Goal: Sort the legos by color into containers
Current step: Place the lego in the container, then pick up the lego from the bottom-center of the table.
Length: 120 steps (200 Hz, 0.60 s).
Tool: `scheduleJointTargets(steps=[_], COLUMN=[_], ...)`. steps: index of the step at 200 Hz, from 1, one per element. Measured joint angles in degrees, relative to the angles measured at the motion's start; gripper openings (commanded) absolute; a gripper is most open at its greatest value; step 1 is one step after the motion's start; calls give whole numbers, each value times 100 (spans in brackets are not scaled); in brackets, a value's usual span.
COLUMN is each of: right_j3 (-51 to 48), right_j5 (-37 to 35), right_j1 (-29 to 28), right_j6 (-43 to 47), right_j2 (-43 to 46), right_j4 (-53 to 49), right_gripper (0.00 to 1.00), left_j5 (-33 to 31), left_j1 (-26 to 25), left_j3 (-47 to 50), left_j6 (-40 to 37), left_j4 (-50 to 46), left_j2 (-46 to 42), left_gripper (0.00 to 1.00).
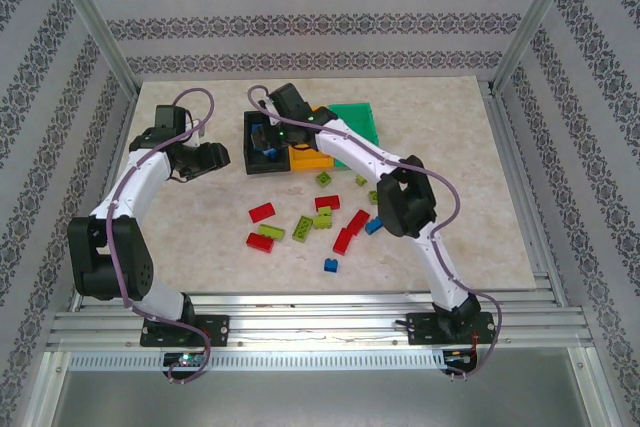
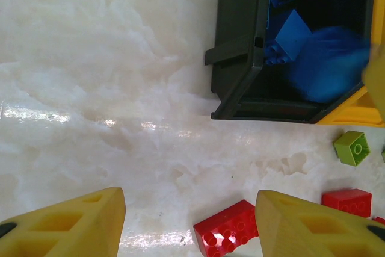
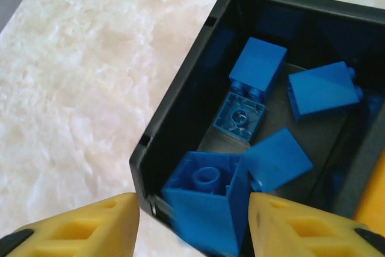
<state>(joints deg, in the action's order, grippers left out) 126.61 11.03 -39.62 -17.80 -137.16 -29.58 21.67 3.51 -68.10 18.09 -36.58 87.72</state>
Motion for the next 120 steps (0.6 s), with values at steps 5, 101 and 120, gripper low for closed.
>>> scheduleJointTargets(steps=[5, 101, 120], right_j3=[105, -3901, -4859], right_j5=[7, -28, -153], right_j1=[0, -413, -595], right_j6=[-13, -20, -46], right_j2=[-83, 2817, 3661], right_j4=[-33, 538, 721], right_gripper=[54, 54, 54], left_j5=[0, 85, 83], left_j1=[0, 0, 0], left_j3=[0, -2, -2], left_j6=[0, 0, 0], left_j4=[0, 0, 0], left_j2=[7, 22, 22], left_gripper=[60, 60, 60])
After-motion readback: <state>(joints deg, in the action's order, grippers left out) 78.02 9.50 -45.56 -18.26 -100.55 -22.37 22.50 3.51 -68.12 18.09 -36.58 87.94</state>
